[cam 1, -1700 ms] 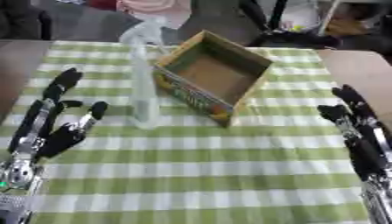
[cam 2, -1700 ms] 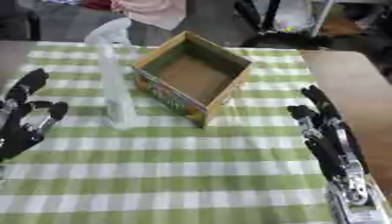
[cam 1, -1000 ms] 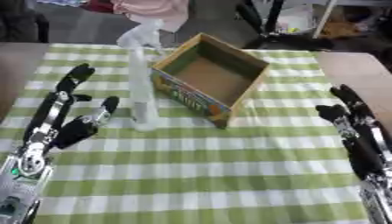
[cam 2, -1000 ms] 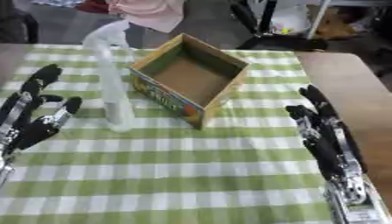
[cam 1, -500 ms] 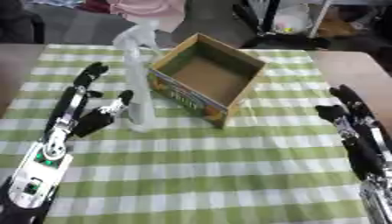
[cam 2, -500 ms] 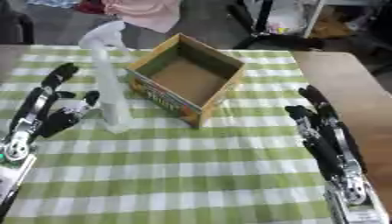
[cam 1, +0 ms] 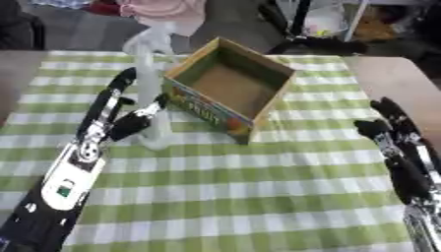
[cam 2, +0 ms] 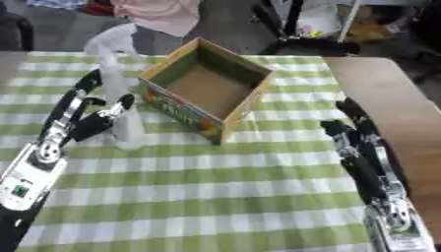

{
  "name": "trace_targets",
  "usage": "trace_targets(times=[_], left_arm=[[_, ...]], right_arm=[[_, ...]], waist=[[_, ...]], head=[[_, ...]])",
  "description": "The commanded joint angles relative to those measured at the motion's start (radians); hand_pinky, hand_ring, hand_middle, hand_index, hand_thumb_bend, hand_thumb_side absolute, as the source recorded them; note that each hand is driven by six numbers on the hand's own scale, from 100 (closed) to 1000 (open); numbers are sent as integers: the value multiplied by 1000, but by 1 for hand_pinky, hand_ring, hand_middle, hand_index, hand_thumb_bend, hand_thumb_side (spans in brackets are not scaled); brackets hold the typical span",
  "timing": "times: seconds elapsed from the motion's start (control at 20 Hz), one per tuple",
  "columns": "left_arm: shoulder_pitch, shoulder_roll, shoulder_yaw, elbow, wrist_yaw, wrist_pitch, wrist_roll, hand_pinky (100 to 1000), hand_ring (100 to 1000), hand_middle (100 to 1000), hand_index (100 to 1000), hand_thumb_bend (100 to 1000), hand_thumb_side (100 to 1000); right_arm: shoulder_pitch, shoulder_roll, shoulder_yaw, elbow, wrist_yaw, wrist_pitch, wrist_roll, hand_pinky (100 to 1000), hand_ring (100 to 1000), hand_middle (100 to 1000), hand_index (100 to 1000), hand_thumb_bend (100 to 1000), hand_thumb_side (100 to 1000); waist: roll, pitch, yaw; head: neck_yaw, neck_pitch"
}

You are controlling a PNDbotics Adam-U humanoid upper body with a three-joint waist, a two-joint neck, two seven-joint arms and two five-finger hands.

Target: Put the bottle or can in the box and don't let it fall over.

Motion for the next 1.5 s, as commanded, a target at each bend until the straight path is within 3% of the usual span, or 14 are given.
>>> trace_targets(times=[0.05, 0.2, 0.45, 0.6, 0.7, 0.8, 0.85, 1.1, 1.15, 1.25, 1.3, 1.35, 1.5], left_arm=[[-43, -1, 0, 16, -10, 1, -2, 778, 1000, 1000, 951, 424, 647], [-65, 0, -5, 38, -26, 2, -11, 780, 1000, 1000, 933, 396, 629], [-73, 0, -10, 64, -40, 5, -32, 780, 1000, 1000, 846, 247, 528], [-70, -3, -9, 78, -35, 7, -48, 777, 1000, 1000, 779, 116, 413], [-68, -4, -11, 86, -29, 4, -58, 774, 1000, 1000, 712, 100, 309], [-65, -5, -14, 88, -23, -7, -65, 771, 1000, 1000, 581, 100, 159], [-64, -6, -14, 88, -19, -14, -65, 771, 1000, 1000, 536, 100, 186], [-63, -5, -15, 91, -5, -36, -60, 770, 1000, 1000, 531, 100, 192], [-65, -7, -12, 88, -2, -39, -58, 765, 1000, 1000, 458, 100, 298], [-66, -7, 1, 67, 23, -59, -40, 760, 1000, 1000, 457, 100, 308], [-67, -5, 6, 59, 40, -66, -30, 757, 1000, 1000, 456, 100, 469], [-71, -3, 10, 52, 58, -71, -22, 756, 1000, 1000, 455, 100, 312], [-99, 6, 14, 33, 114, -75, -6, 754, 1000, 1000, 455, 100, 322]], right_arm=[[-7, -8, 2, -11, -6, -3, 6, 858, 789, 957, 1000, 100, 542], [-7, -7, 3, -10, -7, -3, 8, 858, 789, 957, 1000, 100, 541], [-7, -7, 2, -10, -7, -3, 8, 859, 789, 957, 1000, 100, 541], [-6, -7, 2, -9, -7, -3, 7, 859, 789, 957, 1000, 100, 540], [-7, -6, 2, -9, -8, -3, 7, 859, 789, 957, 1000, 100, 540], [-6, -7, 2, -9, -7, -3, 8, 859, 789, 957, 1000, 100, 539], [-6, -7, 1, -9, -7, -3, 7, 859, 789, 957, 1000, 100, 540], [-6, -7, 1, -9, -7, -3, 6, 859, 789, 957, 1000, 100, 539], [-5, -7, 1, -8, -7, -3, 7, 859, 789, 957, 1000, 100, 539], [-5, -7, 1, -8, -7, -3, 7, 859, 789, 957, 1000, 100, 538], [-5, -7, 1, -8, -7, -3, 7, 859, 789, 957, 1000, 100, 538], [-5, -7, 2, -8, -8, -3, 7, 859, 789, 957, 1000, 100, 539], [-5, -7, 4, -8, -9, -3, 9, 859, 789, 957, 1000, 100, 539]], waist=[[1, -21, -5], [0, -22, -8], [0, -22, -11], [0, -23, -10], [-1, -24, -10], [-2, -25, -10], [-2, -25, -9], [-2, -26, -9], [-3, -27, -9], [-3, -28, -9], [-3, -28, -9], [-3, -28, -9], [-3, -28, -11]], head=[[4, 1], [6, 0], [5, 1], [4, 1], [3, 1], [2, 1], [2, 0], [1, 0], [1, 0], [0, 1], [0, 2], [0, 2], [2, 3]])
